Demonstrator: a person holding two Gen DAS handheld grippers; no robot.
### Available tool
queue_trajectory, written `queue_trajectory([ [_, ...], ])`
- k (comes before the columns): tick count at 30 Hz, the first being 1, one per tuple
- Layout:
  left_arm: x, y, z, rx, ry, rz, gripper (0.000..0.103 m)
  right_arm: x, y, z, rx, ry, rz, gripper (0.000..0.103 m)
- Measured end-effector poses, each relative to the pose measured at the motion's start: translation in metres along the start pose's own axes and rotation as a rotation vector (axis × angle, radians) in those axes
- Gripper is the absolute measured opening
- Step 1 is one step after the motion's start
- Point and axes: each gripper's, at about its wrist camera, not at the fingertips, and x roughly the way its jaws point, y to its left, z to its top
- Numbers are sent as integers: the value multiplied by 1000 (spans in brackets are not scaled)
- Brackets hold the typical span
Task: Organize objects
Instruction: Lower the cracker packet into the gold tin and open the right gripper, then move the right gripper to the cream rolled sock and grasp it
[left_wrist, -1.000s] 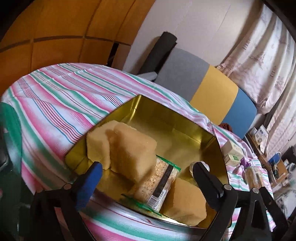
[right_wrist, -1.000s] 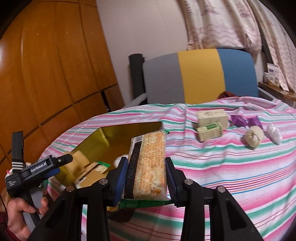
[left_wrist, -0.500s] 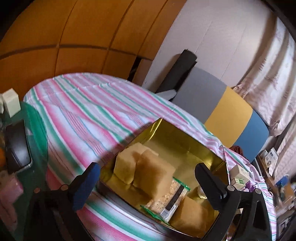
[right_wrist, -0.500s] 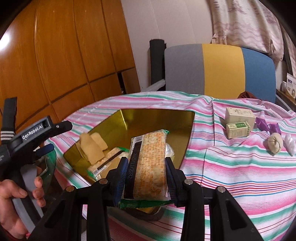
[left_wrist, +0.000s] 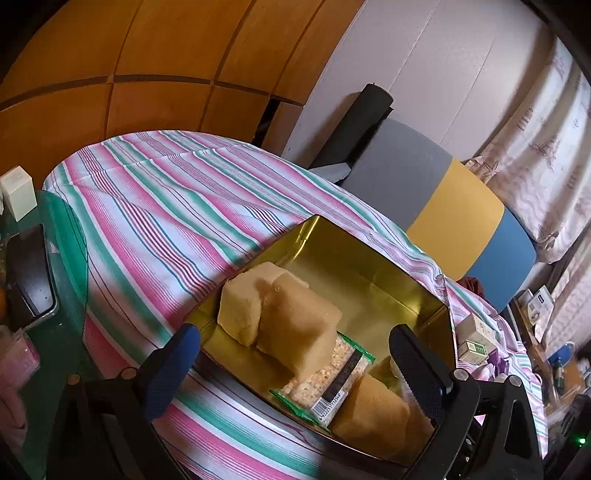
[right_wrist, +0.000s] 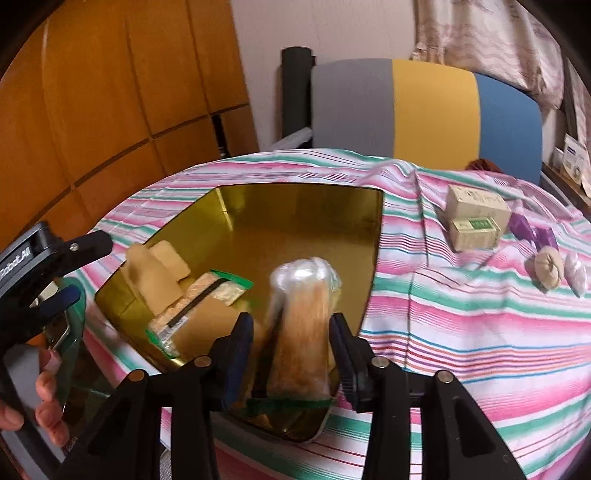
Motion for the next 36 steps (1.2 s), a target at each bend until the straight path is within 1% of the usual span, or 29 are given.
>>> queue_trajectory([
  [10,1,-9,-5,27,19,-12,103,-9,-9,-3,33,-26,30,45],
  [20,-1,-29,-17,103,39,-53,103,-15,-6,-2,25,-45,41,45],
  [24,0,-34,-20,119,65,-66,103,-20,-12,-1,41,-58,15,46],
  [28,-2,-42,-26,153,71,-83,103,-24,-26,1,69,-60,-30,46],
  [32,-6,-56,-34,210,74,-122,103,-30,-50,-2,120,-61,-72,46],
  [36,-7,-73,-46,291,92,-162,103,-33,-80,-9,175,-51,-117,47],
])
